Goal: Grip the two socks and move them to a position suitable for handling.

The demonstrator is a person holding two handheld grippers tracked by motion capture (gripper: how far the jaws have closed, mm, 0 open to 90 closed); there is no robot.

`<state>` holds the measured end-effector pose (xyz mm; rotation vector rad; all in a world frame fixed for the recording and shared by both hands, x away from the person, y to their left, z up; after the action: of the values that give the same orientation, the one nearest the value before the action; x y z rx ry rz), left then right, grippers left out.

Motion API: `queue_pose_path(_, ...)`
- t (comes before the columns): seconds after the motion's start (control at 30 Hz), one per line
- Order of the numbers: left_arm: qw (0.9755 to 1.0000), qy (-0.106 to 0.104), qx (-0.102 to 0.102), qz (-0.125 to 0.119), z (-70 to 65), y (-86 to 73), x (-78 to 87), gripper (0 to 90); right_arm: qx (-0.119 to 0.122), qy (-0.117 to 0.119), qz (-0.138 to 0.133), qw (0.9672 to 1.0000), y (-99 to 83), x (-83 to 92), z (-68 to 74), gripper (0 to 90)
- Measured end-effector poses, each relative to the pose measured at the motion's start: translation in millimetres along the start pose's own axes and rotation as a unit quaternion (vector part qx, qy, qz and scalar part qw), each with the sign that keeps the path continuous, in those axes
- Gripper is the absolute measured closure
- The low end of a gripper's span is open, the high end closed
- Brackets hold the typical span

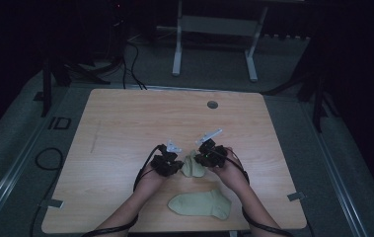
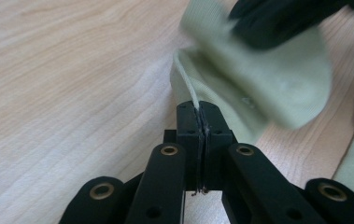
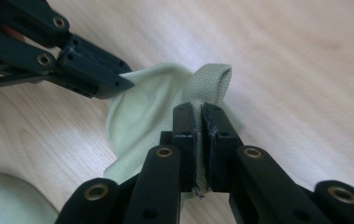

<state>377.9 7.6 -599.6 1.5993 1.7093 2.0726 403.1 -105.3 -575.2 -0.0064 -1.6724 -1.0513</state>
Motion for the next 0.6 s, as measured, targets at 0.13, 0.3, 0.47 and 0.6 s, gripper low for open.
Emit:
queue_pose_path(0.13, 1.0000, -0.001, 0.003, -0.008, 2.2, 5.3, 10.6, 88.2, -0.011, -0.011, -0.019, 0.9997, 7.2, 20.6, -8.5, 84.6)
queue_pose_path(0.3, 0.9999, -0.001, 0.002, -0.013, 5.1, 11.1, 26.2, 88.2, -0.020, -0.024, -0.032, 0.9990, 8.0, 42.3, -20.9, 84.5)
queue_pose_path(0.47, 0.9999, -0.007, 0.008, -0.010, 7.7, 10.1, 32.7, 88.2, -0.039, -0.036, -0.031, 0.9981, -2.7, 51.3, -34.9, 84.6)
queue_pose_path(0.6, 0.9997, -0.016, 0.018, -0.002, 8.5, 2.9, 28.2, 88.2, -0.056, -0.034, -0.023, 0.9976, -18.5, 47.8, -40.6, 84.6)
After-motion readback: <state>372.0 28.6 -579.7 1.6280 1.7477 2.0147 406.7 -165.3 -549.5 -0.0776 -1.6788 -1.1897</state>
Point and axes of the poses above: each handheld gripper's, and its own axes: x roughly backward along the jaws, y roughly out of its top, z roughly to its left, the point moved 8 cm from there along -x, roughly forward along the jaws, and after that the axes turned 5 degrees about -z, right-handed, at the moved point
